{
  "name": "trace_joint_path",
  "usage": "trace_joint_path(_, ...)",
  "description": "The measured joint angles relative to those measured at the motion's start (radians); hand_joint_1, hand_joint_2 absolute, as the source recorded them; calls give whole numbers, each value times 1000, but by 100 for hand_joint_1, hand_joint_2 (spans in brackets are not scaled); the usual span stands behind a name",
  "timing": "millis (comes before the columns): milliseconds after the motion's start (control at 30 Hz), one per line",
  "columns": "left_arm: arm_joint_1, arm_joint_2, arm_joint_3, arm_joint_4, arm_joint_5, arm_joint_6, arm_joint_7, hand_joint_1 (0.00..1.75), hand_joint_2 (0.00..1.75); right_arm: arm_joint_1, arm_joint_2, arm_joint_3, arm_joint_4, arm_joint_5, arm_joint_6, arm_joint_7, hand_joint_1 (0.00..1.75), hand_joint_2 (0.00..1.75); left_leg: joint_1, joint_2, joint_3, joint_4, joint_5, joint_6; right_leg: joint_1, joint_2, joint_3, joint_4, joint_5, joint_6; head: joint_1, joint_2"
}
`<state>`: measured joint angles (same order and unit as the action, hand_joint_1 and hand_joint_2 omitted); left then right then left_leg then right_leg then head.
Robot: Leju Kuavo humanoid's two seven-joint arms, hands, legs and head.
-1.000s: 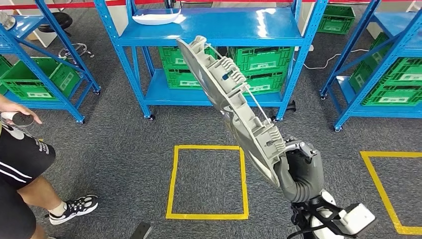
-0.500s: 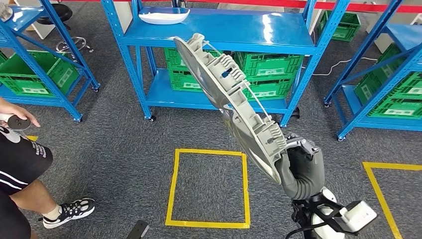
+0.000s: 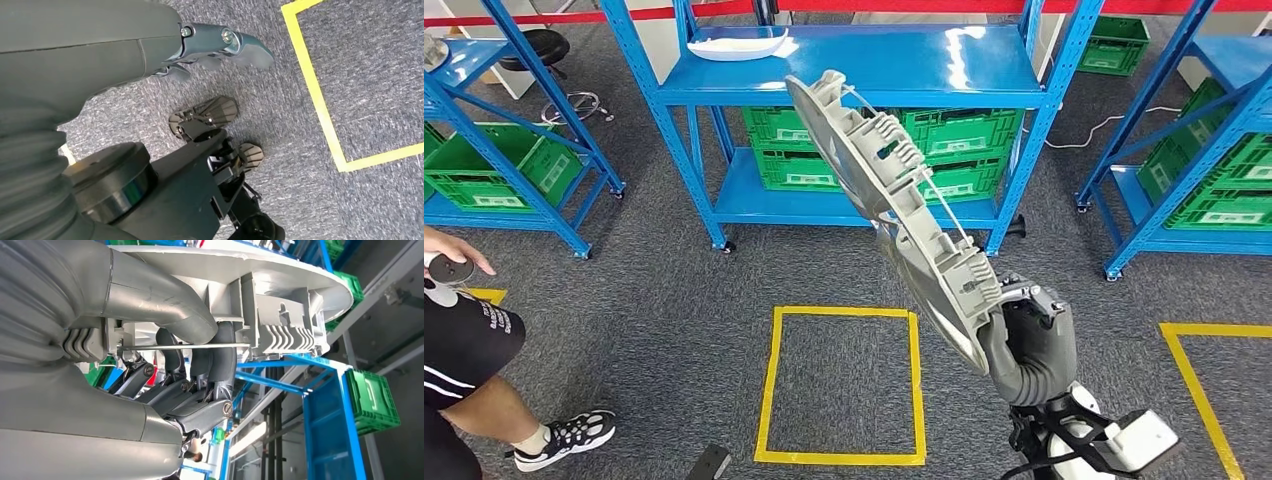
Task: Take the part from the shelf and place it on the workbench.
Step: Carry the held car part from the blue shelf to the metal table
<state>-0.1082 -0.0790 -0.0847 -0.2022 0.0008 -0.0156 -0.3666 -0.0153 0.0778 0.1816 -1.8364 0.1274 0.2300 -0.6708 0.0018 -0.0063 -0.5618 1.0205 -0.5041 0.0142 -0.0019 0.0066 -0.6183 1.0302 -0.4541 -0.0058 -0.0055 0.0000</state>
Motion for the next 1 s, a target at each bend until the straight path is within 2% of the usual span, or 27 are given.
trace_joint_path(133, 0, 1, -1, 0, -10, -2, 2, 0, 175, 2, 0, 0, 0, 1, 1, 0, 175, 175, -3, 0, 0, -8, -2, 6, -2, -1, 2, 1, 5, 5, -1, 0)
trace_joint_path(233, 1, -2, -2, 0, -13, -2, 2, 0, 175, 6, -1, 0, 0, 2, 0, 1, 175, 175, 3, 0, 19, -32, 6, 9, -2, -2, 0, 21, 15, 18, 1, 0)
trace_joint_path(267, 1, -3, -2, 0, -15, -2, 2, 0, 175, 6, -1, 0, 0, 2, 0, 0, 175, 175, 6, 1, 27, -35, 9, 7, -3, -2, -10, 41, -1, 24, 3, 0)
trace_joint_path(300, 1, -4, -3, 0, -16, -2, 2, 0, 175, 6, -1, 0, 0, 2, 0, 0, 175, 175, 9, 1, 33, -36, 11, 6, -6, -2, -31, 81, -29, 30, 5, 0)
trace_joint_path(367, 2, -3, -3, 0, -19, -2, 2, 0, 175, 8, -2, 0, 0, 2, 0, 0, 175, 175, 11, 2, 35, -33, 9, 4, -12, -2, -96, 199, -88, 41, 9, 0)
trace_joint_path(400, 3, -3, -3, 0, -19, -2, 2, 0, 175, 10, -2, 0, 0, 2, 0, 1, 175, 175, 13, 2, 36, -31, 6, 1, -16, -2, -123, 243, -102, 45, 9, 0)
trace_joint_path(433, 4, -4, -3, 0, -20, -2, 2, 0, 175, 13, -3, 0, 0, 2, 0, 1, 175, 175, 16, 2, 37, -28, 2, -2, -19, -3, -134, 255, -98, 50, 9, 0)
trace_joint_path(467, 5, -4, -3, 0, -20, -2, 2, 0, 175, 15, -3, 0, 0, 3, -1, 2, 175, 175, 21, 1, 39, -24, -4, -7, -23, -3, -126, 229, -73, 57, 10, 0)
trace_joint_path(533, 5, -5, -3, 0, -22, -1, 2, 0, 175, 15, -4, 0, 0, 3, -2, 3, 175, 175, 31, -1, 46, -12, -19, -21, -30, -3, -68, 104, -6, 70, 11, 0)
trace_joint_path(567, 5, -4, -3, 0, -23, 0, 2, 0, 175, 15, -4, 0, 0, 2, -2, 4, 175, 175, 35, -2, 48, -6, -27, -30, -31, -4, -46, 53, 3, 69, 14, 0)
trace_joint_path(600, 4, -4, -3, 0, -23, 2, 2, 0, 175, 15, -5, 0, 0, 2, -2, 4, 175, 175, 35, -2, 48, -4, -34, -39, -29, -4, -34, 24, 3, 62, 16, 0)
trace_joint_path(667, 5, -3, -3, 0, -25, 4, 1, 0, 175, 17, -6, 1, -1, 2, -2, 5, 175, 175, 33, -1, 56, 0, -40, -57, -24, -5, -32, 20, -12, 32, 18, 0)
trace_joint_path(733, 5, -3, -3, 0, -27, 4, 1, 0, 175, 20, -6, 1, -1, 2, -2, 7, 175, 175, 34, 0, 61, 15, -41, -68, -26, -5, -18, 20, -6, 8, 14, 0)
trace_joint_path(767, 4, -4, -3, 0, -28, 4, 1, 0, 175, 19, -7, 1, -2, 2, -2, 7, 175, 175, 34, 1, 49, 42, -45, -70, -25, -5, -9, 20, -10, 0, 11, 0)
trace_joint_path(800, 3, -4, -3, 0, -29, 4, 0, 0, 175, 19, -7, 1, -3, 2, -2, 7, 175, 175, 34, 2, 22, 89, -56, -70, -24, -5, 0, 18, -14, -6, 8, 0)
trace_joint_path(900, 5, -4, -3, 0, -29, 4, 0, 0, 175, 18, -7, 3, -3, 1, -3, 6, 175, 175, 27, 3, -98, 261, -126, -65, -17, -3, 18, 18, -33, -19, 1, 0)
trace_joint_path(933, 8, -4, -3, 0, -29, 4, 1, 0, 175, 19, -7, 3, -3, 1, -3, 6, 175, 175, 25, 3, -124, 281, -136, -61, -14, -1, 26, 18, -40, -20, 0, 0)
trace_joint_path(967, 10, -4, -3, 1, -29, 4, 1, 0, 175, 20, -7, 3, -3, 1, -3, 6, 175, 175, 21, 3, -134, 268, -126, -55, -11, 1, 35, 18, -48, -21, -1, 0)
trace_joint_path(1000, 11, -4, -3, 1, -29, 4, 1, 0, 175, 20, -8, 3, -3, 2, -2, 7, 175, 175, 17, 3, -128, 223, -94, -47, -9, 2, 47, 18, -56, -21, -2, 0)
